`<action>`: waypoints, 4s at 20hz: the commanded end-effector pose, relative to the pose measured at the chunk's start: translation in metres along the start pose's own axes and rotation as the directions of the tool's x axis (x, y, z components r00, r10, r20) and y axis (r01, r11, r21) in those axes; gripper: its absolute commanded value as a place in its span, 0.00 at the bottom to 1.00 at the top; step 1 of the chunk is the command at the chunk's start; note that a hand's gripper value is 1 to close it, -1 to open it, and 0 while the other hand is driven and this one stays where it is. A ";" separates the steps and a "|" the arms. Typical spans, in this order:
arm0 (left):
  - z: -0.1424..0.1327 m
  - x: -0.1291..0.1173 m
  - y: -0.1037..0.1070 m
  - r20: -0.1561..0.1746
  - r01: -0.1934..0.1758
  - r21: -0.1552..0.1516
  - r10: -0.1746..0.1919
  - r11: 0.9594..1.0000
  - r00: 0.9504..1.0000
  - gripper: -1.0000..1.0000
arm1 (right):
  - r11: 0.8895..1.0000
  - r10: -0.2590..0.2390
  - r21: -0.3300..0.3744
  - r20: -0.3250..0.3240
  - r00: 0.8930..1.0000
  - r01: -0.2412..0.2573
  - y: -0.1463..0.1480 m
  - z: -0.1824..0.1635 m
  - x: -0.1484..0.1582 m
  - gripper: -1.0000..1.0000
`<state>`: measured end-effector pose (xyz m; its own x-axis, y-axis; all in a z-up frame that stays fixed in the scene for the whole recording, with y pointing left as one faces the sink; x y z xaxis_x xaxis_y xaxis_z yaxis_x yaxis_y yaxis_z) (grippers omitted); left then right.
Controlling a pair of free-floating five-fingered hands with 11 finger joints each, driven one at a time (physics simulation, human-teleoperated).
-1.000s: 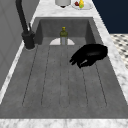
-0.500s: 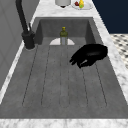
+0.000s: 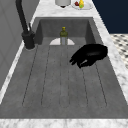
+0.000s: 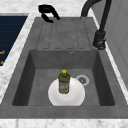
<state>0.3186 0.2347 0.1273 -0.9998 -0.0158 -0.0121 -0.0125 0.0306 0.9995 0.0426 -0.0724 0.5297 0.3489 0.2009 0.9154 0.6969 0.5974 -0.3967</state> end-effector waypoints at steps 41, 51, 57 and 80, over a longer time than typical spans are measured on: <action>0.000 0.000 0.000 0.000 0.000 0.000 0.000 1.000 1.000 0.50 | 0.955 -0.291 -0.138 -0.258 0.921 0.263 0.099 -0.065 0.193 0.00; 0.000 0.000 0.000 0.000 0.000 0.000 0.000 1.000 1.000 0.50 | 0.939 -0.343 -0.119 -0.374 0.862 0.322 0.127 -0.107 0.227 0.00; 0.000 0.000 0.000 0.000 0.000 0.000 0.000 1.000 1.000 0.50 | 0.930 -0.361 -0.075 -0.365 0.858 0.359 0.143 -0.132 0.231 0.00; 0.000 0.000 0.000 0.000 0.000 0.000 0.000 1.000 1.000 0.50 | 0.921 -0.382 -0.023 -0.260 0.887 0.390 0.076 -0.101 0.174 1.00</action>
<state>0.3186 0.2347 0.1273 -0.9998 -0.0158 -0.0121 -0.0125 0.0306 0.9995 0.2356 -0.0527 0.6604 0.2120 -0.2162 0.9531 0.7767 0.6291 -0.0301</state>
